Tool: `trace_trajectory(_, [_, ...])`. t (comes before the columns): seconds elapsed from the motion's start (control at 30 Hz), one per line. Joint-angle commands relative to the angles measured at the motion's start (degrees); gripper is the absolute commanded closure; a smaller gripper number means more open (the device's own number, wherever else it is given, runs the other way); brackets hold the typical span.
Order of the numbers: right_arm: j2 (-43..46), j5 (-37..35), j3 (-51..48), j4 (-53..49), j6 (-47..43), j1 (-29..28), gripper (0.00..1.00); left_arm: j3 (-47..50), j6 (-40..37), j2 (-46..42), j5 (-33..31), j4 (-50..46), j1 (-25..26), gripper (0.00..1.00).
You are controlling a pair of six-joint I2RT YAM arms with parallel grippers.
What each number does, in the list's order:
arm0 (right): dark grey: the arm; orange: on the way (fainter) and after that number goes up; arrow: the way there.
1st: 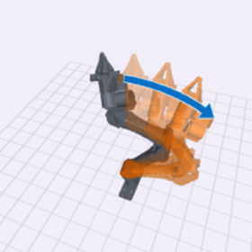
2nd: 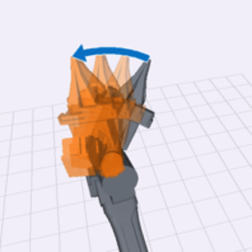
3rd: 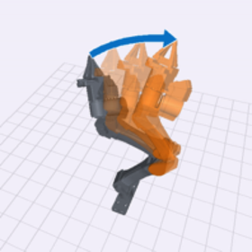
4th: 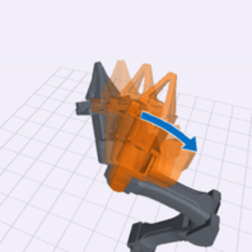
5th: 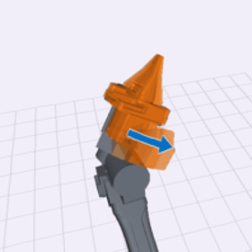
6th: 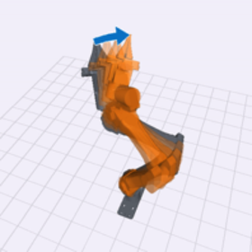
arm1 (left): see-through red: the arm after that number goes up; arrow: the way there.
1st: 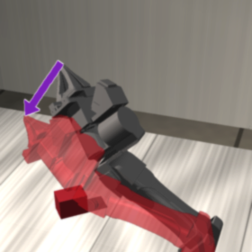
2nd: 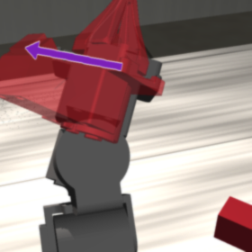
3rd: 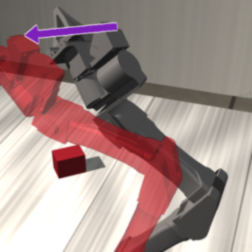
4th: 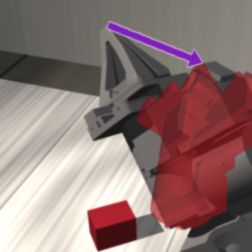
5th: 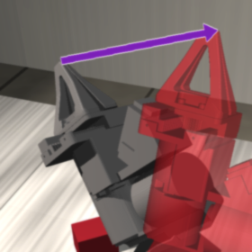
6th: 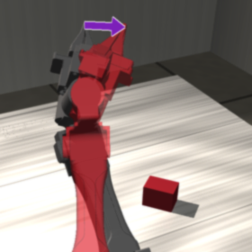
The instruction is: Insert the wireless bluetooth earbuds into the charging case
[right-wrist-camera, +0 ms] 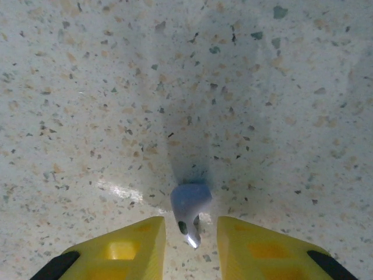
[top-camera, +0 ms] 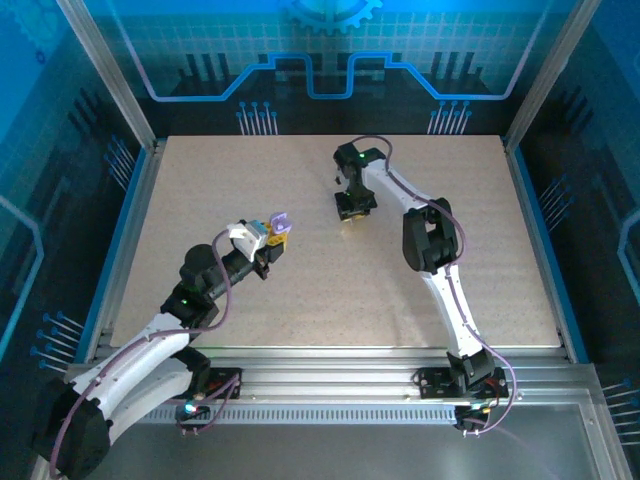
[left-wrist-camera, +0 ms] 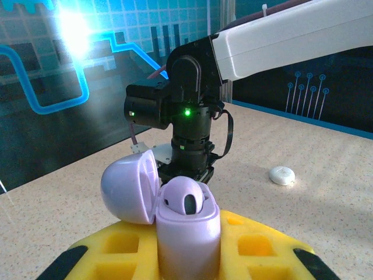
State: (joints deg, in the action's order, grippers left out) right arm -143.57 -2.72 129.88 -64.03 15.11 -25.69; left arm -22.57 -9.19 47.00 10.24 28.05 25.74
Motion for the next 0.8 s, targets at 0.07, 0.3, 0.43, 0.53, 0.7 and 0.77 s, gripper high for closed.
trace_trajectory(0.07, [-1.78,1.24,2.54,-0.67,-0.99,0.65,0.71,-1.52,-0.73,0.02,-0.23,0.07,0.37,0.82])
trace_trajectory(0.3, [-2.77,1.54,3.34,-0.48,-1.21,0.73,0.72,-1.6,-0.72,0.19,-0.14,0.08,0.37,0.82])
trace_trajectory(0.43, [-3.37,1.56,3.95,-0.65,-1.23,0.97,0.74,-1.61,-0.74,0.33,-0.13,0.05,0.37,0.82])
trace_trajectory(0.53, [-3.57,1.43,4.19,-0.75,-1.3,1.04,0.74,-1.7,-0.76,0.37,-0.07,0.16,0.37,0.82])
trace_trajectory(0.7, [-3.91,0.71,4.24,-1.25,-1.39,1.1,0.76,-1.71,-0.73,0.46,-0.04,0.17,0.37,0.82])
trace_trajectory(0.77, [-4.12,0.31,4.32,-1.53,-1.4,1.09,0.76,-1.63,-0.73,0.51,-0.04,0.16,0.37,0.82])
